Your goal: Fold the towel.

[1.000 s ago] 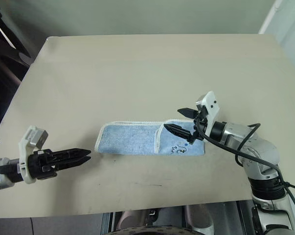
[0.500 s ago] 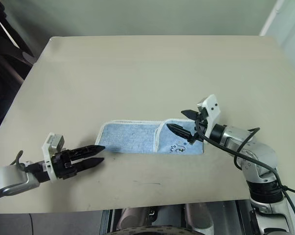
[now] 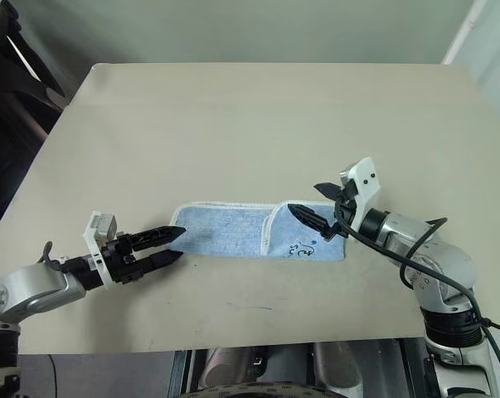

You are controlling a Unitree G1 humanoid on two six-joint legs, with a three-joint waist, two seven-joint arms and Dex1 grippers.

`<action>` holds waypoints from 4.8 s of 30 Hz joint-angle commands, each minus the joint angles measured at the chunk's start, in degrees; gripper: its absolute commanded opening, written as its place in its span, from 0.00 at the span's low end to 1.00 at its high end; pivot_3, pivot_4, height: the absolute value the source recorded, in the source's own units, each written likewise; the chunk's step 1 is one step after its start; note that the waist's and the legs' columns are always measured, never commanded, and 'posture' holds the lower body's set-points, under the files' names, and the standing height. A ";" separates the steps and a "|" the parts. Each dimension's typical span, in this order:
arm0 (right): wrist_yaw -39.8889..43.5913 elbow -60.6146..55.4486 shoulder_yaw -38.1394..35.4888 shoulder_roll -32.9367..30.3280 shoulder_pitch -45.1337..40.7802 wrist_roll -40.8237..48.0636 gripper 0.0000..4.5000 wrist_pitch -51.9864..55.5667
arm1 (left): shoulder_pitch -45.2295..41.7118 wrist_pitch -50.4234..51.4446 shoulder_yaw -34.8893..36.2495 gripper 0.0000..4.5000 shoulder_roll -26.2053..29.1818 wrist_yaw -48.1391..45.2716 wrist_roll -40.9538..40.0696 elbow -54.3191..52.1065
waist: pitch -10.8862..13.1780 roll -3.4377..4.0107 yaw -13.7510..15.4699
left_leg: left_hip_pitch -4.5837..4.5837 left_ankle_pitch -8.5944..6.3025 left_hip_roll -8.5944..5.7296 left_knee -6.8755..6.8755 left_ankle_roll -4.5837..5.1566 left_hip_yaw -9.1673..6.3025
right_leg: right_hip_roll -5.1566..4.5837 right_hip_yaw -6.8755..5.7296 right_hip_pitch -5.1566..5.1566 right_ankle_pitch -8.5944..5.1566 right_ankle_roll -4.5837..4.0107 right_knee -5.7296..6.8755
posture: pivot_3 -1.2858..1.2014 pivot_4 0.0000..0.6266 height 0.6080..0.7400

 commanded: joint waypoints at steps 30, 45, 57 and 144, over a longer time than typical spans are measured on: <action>0.58 -5.22 -5.00 -2.85 1.45 2.82 1.00 0.69 | -11.45 4.36 -2.95 0.01 4.24 -11.27 6.47 -3.96 | 0.20 -0.35 0.38 | -0.07 0.00 0.27 0.03 -0.44 -0.02 | 0.31 -0.09 -0.03 -0.12 -0.63 -0.12 | 0.52 0.24 0.95; -0.55 -9.06 -11.66 -6.86 5.84 5.38 1.00 1.03 | -29.54 9.68 -19.49 0.01 3.43 -40.60 31.47 -14.52 | 0.22 -0.40 -0.04 | -0.11 -0.05 0.44 0.06 -0.44 0.22 | 0.30 -0.04 -0.01 -0.22 -0.28 -0.41 | 0.52 0.24 0.95; -6.86 -15.27 -22.63 -7.34 14.42 8.70 1.00 2.22 | -43.93 4.83 -33.39 0.01 -11.14 -57.58 50.69 -8.04 | 0.25 -0.44 1.18 | -0.13 -0.09 0.50 0.26 0.06 0.39 | 0.20 0.00 0.25 -0.20 0.30 -0.51 | 0.52 0.24 0.95; 6.72 6.91 11.13 -8.21 14.19 -16.42 0.00 -17.06 | -30.67 -55.88 -42.77 0.01 -36.71 -73.62 98.62 12.40 | 0.10 -0.20 1.42 | -0.01 -1.03 0.45 1.19 1.77 0.72 | 0.09 0.53 0.86 0.22 0.97 -0.84 | 0.52 0.24 0.95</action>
